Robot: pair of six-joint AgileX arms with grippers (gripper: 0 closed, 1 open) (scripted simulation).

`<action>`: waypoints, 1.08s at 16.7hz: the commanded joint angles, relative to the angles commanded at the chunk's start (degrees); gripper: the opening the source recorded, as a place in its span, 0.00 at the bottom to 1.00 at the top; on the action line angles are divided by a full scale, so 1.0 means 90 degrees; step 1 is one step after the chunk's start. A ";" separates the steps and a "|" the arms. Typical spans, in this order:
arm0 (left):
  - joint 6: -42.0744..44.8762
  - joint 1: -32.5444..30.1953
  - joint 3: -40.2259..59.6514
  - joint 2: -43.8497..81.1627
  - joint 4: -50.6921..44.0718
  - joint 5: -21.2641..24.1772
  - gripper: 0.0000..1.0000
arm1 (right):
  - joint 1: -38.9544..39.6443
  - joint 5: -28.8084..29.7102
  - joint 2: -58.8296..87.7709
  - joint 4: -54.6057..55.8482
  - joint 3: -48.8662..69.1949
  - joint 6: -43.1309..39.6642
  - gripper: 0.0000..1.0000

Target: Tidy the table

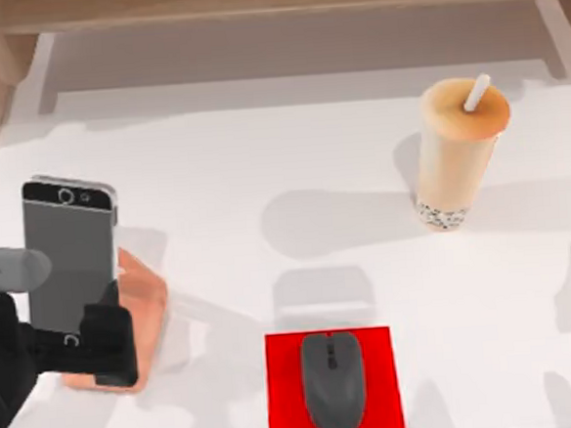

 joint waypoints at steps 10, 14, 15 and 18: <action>0.0384 0.1017 -0.0461 -0.0855 0.0505 0.0674 1.00 | 0.0000 0.0000 0.0000 0.0000 0.0000 0.0000 1.00; 0.0839 0.2271 -0.1125 -0.1888 0.1083 0.1458 1.00 | 0.0000 0.0000 0.0000 0.0000 0.0000 0.0000 1.00; 0.0956 0.2604 -0.1301 -0.2160 0.1237 0.1664 1.00 | 0.0000 0.0000 0.0000 0.0000 0.0000 0.0000 1.00; 0.1272 0.3541 -0.1766 -0.2920 0.1655 0.2217 1.00 | 0.0000 0.0000 0.0000 0.0000 0.0000 0.0000 1.00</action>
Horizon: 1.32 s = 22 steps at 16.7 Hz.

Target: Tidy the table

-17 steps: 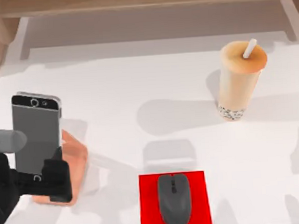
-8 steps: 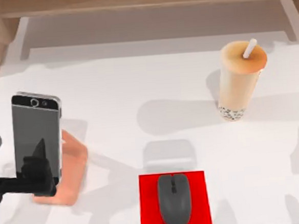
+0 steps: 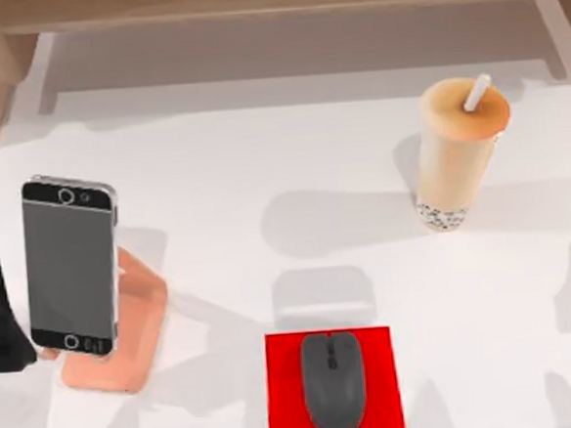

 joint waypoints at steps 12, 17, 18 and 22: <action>0.0218 0.0557 -0.0299 -0.0490 0.0290 0.0373 1.00 | 0.0190 0.0167 0.0360 0.0248 0.0052 0.0097 1.00; 0.0218 0.0557 -0.0299 -0.0490 0.0290 0.0373 1.00 | 0.1063 0.0951 0.2206 0.1456 0.0306 0.0501 1.00; 0.0218 0.0557 -0.0299 -0.0490 0.0290 0.0373 1.00 | 0.1286 0.1159 0.2715 0.1791 0.0382 0.0593 1.00; 0.0218 0.0557 -0.0299 -0.0490 0.0290 0.0373 1.00 | 0.2219 0.2039 0.4980 0.3314 0.0744 0.0911 1.00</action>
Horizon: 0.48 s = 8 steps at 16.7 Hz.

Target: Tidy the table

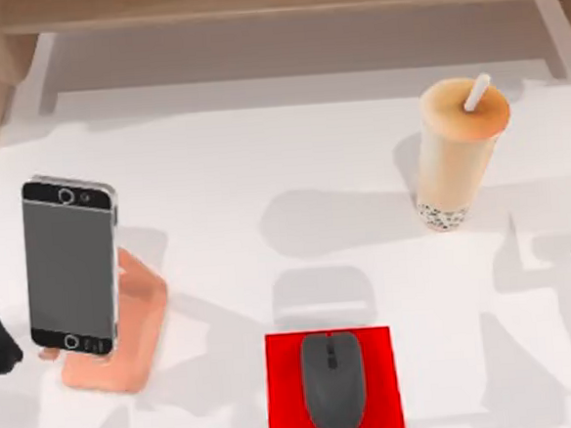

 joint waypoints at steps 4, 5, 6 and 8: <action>0.0000 0.0000 0.0000 0.0000 0.0000 0.0000 1.00 | 0.0921 0.0834 0.2371 0.1677 0.0409 0.0164 1.00; 0.0000 0.0000 0.0000 0.0000 0.0000 0.0000 1.00 | 0.1132 0.1016 0.2935 0.2096 0.0516 0.0172 1.00; 0.0000 0.0000 0.0000 0.0000 0.0000 0.0000 1.00 | 0.1327 0.1186 0.3486 0.2510 0.0627 0.0166 1.00; 0.0000 0.0000 0.0000 0.0000 0.0000 0.0000 1.00 | 0.1663 0.1493 0.4540 0.3314 0.0854 0.0120 1.00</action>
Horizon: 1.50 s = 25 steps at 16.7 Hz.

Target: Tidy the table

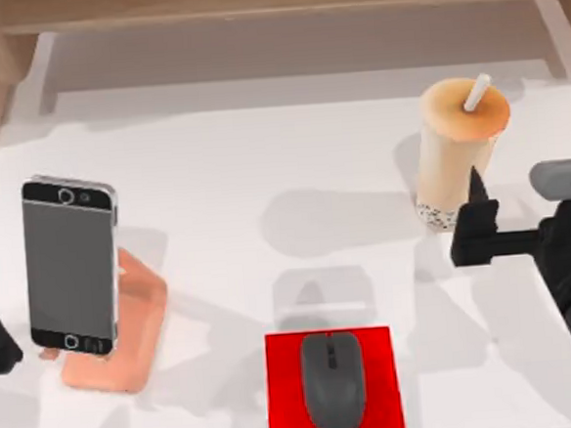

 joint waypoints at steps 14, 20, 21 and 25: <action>0.0000 0.0000 0.0000 0.0000 0.0000 0.0000 1.00 | 0.0355 0.0950 0.3860 0.3605 0.1430 -0.0950 1.00; 0.0000 0.0000 0.0000 0.0000 0.0000 0.0000 1.00 | 0.0376 0.0951 0.3890 0.3651 0.1436 -0.0970 1.00; 0.0000 0.0000 0.0000 0.0000 0.0000 0.0000 1.00 | 0.0357 0.0940 0.3895 0.3637 0.1460 -0.0971 1.00; 0.0000 0.0000 0.0000 0.0000 0.0000 0.0000 1.00 | 0.0054 0.0662 0.4035 0.3342 0.1912 -0.0981 1.00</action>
